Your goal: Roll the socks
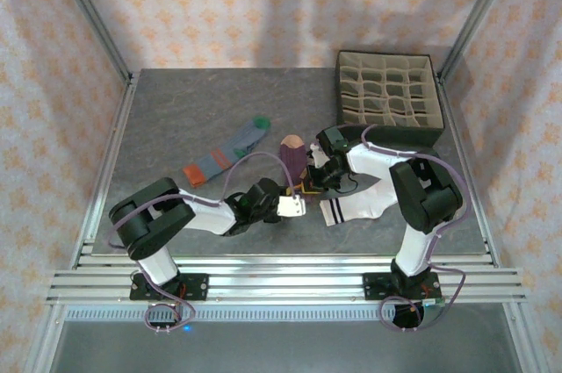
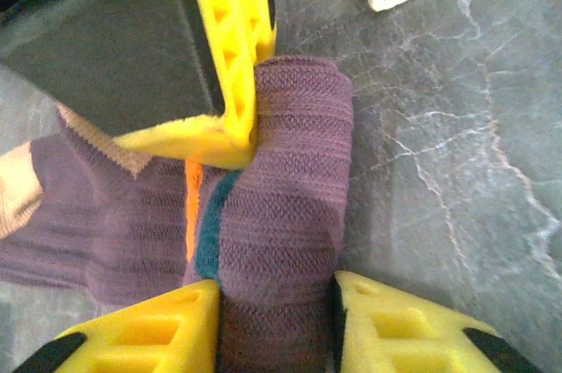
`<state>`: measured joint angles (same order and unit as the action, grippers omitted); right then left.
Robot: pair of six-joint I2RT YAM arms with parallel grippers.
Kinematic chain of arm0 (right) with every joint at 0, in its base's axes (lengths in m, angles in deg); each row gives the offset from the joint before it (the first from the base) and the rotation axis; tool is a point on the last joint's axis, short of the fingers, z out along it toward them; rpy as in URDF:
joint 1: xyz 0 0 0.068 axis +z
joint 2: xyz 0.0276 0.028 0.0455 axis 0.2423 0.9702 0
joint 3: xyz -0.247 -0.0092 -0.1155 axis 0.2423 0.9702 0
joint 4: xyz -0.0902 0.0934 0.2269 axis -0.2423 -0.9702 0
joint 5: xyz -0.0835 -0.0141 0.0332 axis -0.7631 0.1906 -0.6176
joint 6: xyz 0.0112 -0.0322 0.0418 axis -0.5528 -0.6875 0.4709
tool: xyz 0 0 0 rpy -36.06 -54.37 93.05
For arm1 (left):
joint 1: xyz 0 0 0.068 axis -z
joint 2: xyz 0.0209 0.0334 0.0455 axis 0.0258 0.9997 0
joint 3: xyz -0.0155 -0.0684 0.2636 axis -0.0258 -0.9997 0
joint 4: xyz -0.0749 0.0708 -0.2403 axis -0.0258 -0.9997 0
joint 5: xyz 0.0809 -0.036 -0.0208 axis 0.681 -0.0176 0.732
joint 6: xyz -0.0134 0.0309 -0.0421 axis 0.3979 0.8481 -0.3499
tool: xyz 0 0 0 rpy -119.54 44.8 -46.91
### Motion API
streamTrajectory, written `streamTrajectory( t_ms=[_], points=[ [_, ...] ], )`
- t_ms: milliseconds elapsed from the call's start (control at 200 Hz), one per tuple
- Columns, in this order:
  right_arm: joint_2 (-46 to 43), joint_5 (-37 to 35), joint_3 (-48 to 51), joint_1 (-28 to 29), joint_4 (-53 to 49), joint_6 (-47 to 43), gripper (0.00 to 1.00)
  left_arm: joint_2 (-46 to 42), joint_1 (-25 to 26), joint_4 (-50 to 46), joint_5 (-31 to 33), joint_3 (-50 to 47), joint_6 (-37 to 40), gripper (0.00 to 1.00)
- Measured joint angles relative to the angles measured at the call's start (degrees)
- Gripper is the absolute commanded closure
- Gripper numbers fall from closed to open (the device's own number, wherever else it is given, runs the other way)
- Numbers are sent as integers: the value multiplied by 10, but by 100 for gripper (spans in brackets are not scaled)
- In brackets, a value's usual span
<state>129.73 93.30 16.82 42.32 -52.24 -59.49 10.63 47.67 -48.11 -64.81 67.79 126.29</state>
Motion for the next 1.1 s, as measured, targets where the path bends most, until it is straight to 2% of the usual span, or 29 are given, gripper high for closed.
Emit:
streamTrajectory(
  t_ms=[40, 100, 225, 290, 460, 656, 951, 1101],
  points=[
    [0, 0, 0, 0, 0, 0, 98, 4, 0, 0, 1, 4, -3, 100],
    [-1, 0, 1, 0, 0, 0, 90, 3, 0, -4, 0, 7, 3, 100],
    [-13, 3, 20, 0, 19, -5, 61, -2, -1, -53, -9, 28, -6, 100],
    [-32, 5, 42, 0, 42, 0, 56, -4, -9, -102, -36, 52, -18, 100],
    [-88, 17, 114, -19, 97, 24, 54, 0, -48, -228, -163, 119, -74, 100],
    [-121, 19, 156, -25, 130, 43, 54, 23, -71, -315, -258, 172, -119, 100],
    [-202, 3, 216, -26, 167, 61, 50, 70, -104, -422, -342, 252, -176, 100],
    [-210, 4, 222, -26, 191, 60, 49, 94, -118, -463, -376, 285, -198, 100]
  ],
)
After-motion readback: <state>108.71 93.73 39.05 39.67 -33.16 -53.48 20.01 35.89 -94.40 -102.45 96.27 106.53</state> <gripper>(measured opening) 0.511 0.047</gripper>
